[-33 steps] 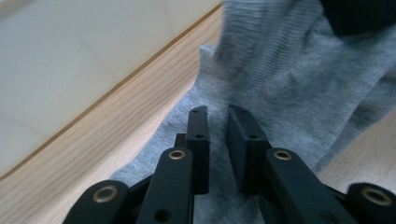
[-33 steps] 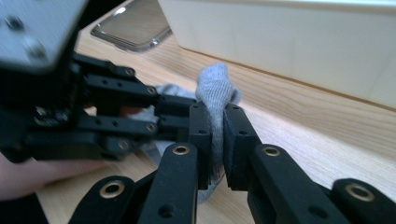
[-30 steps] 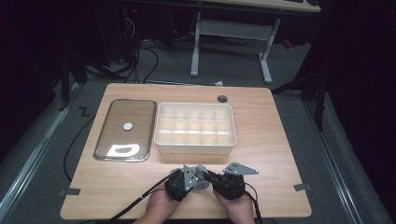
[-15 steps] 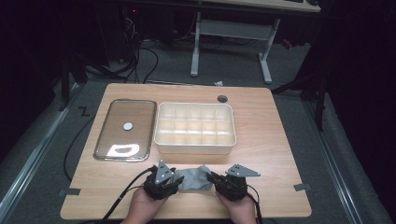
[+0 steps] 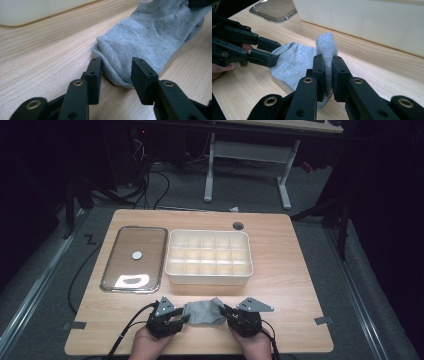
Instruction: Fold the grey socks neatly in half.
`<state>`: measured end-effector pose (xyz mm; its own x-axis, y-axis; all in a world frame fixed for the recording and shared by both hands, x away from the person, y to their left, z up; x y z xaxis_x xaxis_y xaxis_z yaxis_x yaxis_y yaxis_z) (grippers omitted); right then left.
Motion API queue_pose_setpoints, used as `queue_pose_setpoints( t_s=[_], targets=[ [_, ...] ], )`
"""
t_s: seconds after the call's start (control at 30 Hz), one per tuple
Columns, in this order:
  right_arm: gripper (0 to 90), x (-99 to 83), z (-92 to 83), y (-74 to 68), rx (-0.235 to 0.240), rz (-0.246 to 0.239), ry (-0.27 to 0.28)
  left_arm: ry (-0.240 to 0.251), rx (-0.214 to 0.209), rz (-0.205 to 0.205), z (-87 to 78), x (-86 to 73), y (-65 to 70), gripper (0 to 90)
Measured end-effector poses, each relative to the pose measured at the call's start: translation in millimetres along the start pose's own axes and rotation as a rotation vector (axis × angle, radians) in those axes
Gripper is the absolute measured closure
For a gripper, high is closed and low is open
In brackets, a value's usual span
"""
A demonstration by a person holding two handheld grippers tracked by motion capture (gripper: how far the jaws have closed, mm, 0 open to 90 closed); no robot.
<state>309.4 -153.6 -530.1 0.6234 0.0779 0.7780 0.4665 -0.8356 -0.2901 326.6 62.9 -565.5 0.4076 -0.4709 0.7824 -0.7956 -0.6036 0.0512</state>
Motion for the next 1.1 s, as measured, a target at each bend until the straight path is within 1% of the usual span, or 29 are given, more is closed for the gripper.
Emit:
queue_pose_setpoints(
  t_s=[0.03,0.07,0.1,0.13,0.17,0.2,0.23,0.33,0.37,0.43,0.47,0.5,0.53,0.57,0.63,0.7,0.73,0.8,0.83,0.97,1.03,1.07,1.1],
  targets=[
    [83.2,0.9,0.7,-2.3,-0.008,-0.018,-0.004,0.003,0.000,-0.001,-0.4,0.0,-0.1,64.8],
    [83.1,3.1,1.8,-7.5,-0.030,-0.041,-0.013,0.015,-0.002,-0.005,-0.9,0.1,-0.1,68.0],
    [83.1,3.1,1.8,-7.5,-0.030,-0.041,-0.013,0.015,-0.002,-0.005,-0.9,0.1,-0.1,68.8],
    [83.2,4.3,2.4,-10.4,-0.039,-0.047,-0.016,0.019,-0.005,-0.005,-1.9,0.1,-0.4,68.8],
    [83.1,6.2,5.0,-16.0,-0.060,-0.068,-0.023,0.032,-0.007,-0.008,-3.1,0.3,-1.0,71.6],
    [83.1,6.2,5.0,-16.0,-0.060,-0.068,-0.023,0.032,-0.007,-0.008,-3.1,0.3,-1.0,72.7],
    [83.1,6.7,7.1,-19.2,-0.066,-0.073,-0.027,0.036,-0.010,-0.011,-3.6,0.2,-1.3,72.7],
    [83.0,8.8,14.5,-28.1,-0.082,-0.105,-0.044,0.048,-0.019,-0.016,-4.8,0.3,-1.3,75.5],
    [83.0,10.9,19.1,-34.2,-0.083,-0.123,-0.052,0.049,-0.021,-0.016,-5.0,0.3,-1.3,76.8],
    [82.9,12.9,24.0,-40.0,-0.086,-0.141,-0.061,0.051,-0.025,-0.016,-5.1,0.4,-1.2,77.5],
    [82.9,12.9,24.0,-40.0,-0.086,-0.141,-0.061,0.051,-0.025,-0.016,-5.1,0.4,-1.2,77.7],
    [82.9,13.9,29.8,-45.1,-0.088,-0.153,-0.072,0.051,-0.025,-0.012,-5.1,0.4,-1.3,78.1],
    [82.9,13.9,29.8,-45.1,-0.088,-0.153,-0.072,0.051,-0.025,-0.012,-5.1,0.4,-1.3,78.5],
    [82.8,14.1,36.1,-49.8,-0.081,-0.160,-0.081,0.052,-0.024,-0.010,-5.1,0.4,-1.2,78.8],
    [82.8,14.1,39.2,-51.9,-0.077,-0.162,-0.085,0.052,-0.024,-0.010,-5.1,0.4,-1.2,79.3],
    [82.8,13.4,45.8,-56.5,-0.063,-0.167,-0.092,0.053,-0.025,-0.007,-5.2,0.3,-1.2,79.9],
    [82.7,12.0,52.3,-60.2,-0.050,-0.169,-0.101,0.053,-0.025,-0.004,-5.4,0.3,-1.1,80.3],
    [82.7,11.2,55.4,-61.8,-0.043,-0.165,-0.104,0.053,-0.027,-0.003,-5.3,0.3,-1.0,80.4],
    [82.7,9.7,60.4,-63.6,-0.032,-0.172,-0.106,0.053,-0.026,-0.006,-5.3,0.2,-0.7,80.3],
    [82.6,8.4,64.5,-64.7,-0.016,-0.171,-0.109,0.051,-0.025,-0.007,-5.1,0.1,-0.7,80.3],
    [81.4,8.8,65.3,-64.8,-0.003,-0.159,-0.109,0.050,-0.024,-0.006,-5.1,0.1,-0.8,80.3],
    [79.7,9.4,65.6,-64.2,0.005,-0.157,-0.106,0.050,-0.022,-0.006,-5.1,0.1,-0.8,80.3],
    [76.1,10.1,65.0,-64.2,0.016,-0.150,-0.104,0.050,-0.021,-0.006,-5.1,0.1,-0.8,80.3]
  ],
)
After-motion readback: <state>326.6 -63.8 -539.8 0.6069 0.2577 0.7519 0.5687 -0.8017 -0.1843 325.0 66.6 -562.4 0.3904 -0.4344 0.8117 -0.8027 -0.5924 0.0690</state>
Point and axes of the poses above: each handheld gripper's, and its own axes: z roughly forward along the jaws, x roughly out of its top, y roughly to its right, the point moved 5 cm from there along z, roughly forward along the jaws, and after that the axes turned 9 degrees about z, right-handed, at the moved point
